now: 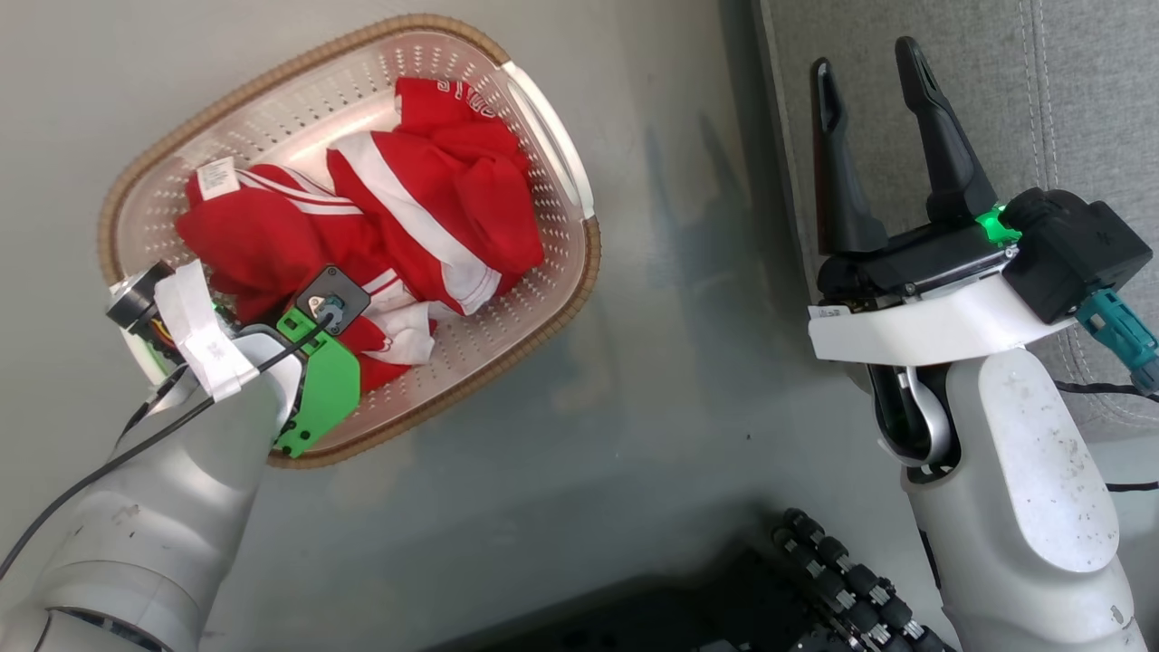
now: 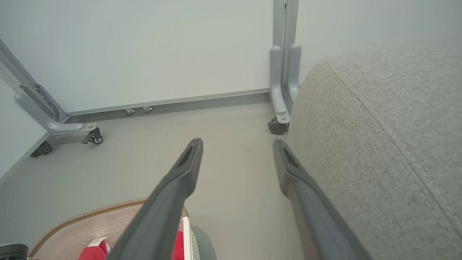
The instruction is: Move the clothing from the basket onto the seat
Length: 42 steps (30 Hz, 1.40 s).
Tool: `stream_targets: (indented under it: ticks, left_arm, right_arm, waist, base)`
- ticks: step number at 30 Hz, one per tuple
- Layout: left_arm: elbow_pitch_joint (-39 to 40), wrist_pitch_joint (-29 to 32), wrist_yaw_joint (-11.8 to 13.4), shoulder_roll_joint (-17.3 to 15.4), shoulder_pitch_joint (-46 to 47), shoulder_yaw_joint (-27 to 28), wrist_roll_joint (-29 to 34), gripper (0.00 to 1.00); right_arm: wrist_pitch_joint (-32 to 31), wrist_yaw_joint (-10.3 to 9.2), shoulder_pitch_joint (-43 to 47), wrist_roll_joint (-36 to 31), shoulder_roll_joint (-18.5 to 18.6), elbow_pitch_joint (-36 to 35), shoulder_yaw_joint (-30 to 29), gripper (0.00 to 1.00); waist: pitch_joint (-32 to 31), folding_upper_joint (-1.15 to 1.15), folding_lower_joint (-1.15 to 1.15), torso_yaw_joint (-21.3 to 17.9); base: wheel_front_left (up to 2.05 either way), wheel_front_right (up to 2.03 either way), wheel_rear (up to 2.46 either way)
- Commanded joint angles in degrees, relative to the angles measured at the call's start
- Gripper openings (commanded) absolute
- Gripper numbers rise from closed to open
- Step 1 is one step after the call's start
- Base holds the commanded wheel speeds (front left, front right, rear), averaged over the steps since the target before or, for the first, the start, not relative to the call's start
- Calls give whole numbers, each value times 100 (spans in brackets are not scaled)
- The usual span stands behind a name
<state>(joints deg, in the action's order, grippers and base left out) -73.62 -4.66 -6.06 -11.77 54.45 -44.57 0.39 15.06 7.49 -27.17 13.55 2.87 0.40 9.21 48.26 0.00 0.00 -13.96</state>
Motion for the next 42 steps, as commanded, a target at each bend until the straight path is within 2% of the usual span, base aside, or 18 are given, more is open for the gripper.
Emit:
stream_targets:
  ticks: [1, 7, 14, 18, 30, 42]
  left_arm:
    - [11, -144, 17, 16, -60, 49, -84, 0]
    - [94, -752, 37, 290, -180, 314, -481, 0]
    - [527, -1039, 107, 553, -500, 600, -905, 0]
    - [1259, -1055, 145, 591, -762, 792, -1105, 0]
    - [3909, -1055, 318, 249, -2046, 1590, -1495, 0]
    - [5673, -1056, 440, 212, -2959, 2448, -1692, 0]
  right_arm:
    - [17, 0, 55, -61, 4, 30, -32, 100]
    - [17, 0, 228, -270, 6, 121, -162, 100]
    - [17, 0, 487, -477, 9, 244, -304, 100]
    - [17, 0, 632, -613, 9, 304, -382, 100]
    - [-55, 0, 1069, -832, 8, 473, -473, 100]
    - [-355, 0, 1581, -887, 7, 425, -485, 100]
  waist:
    - [-184, 0, 0, 111]
    - [-660, 0, 0, 338]
    - [-1280, 0, 0, 652]
    - [-1591, 0, 0, 847]
    - [-2450, 0, 0, 1218]
    - [-3327, 0, 0, 1336]
  base:
    - [0, 0, 0]
    - [0, 0, 0]
    - [0, 0, 0]
    - [0, 0, 0]
    - [0, 0, 0]
    - [0, 0, 0]
